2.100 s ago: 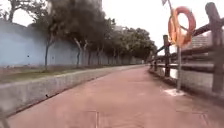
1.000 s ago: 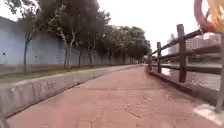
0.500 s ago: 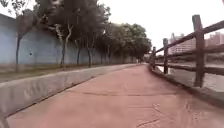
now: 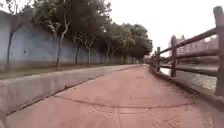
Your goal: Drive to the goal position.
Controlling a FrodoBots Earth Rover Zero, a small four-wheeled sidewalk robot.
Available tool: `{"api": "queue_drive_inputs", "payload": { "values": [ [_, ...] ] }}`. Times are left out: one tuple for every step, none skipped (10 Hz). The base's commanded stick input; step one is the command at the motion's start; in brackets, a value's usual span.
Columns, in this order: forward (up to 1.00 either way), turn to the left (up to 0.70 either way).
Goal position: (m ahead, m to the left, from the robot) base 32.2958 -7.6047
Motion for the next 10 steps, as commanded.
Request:
{"api": "queue_drive_inputs", "payload": {
  "values": [
    [1.00, -0.34],
    [1.00, -0.34],
    [1.00, -0.34],
    [1.00, -0.34],
    [1.00, -0.34],
    [1.00, -0.34],
    [1.00, -0.34],
    [1.00, -0.34],
    [1.00, -0.04],
    [1.00, 0.00]
  ]
}}
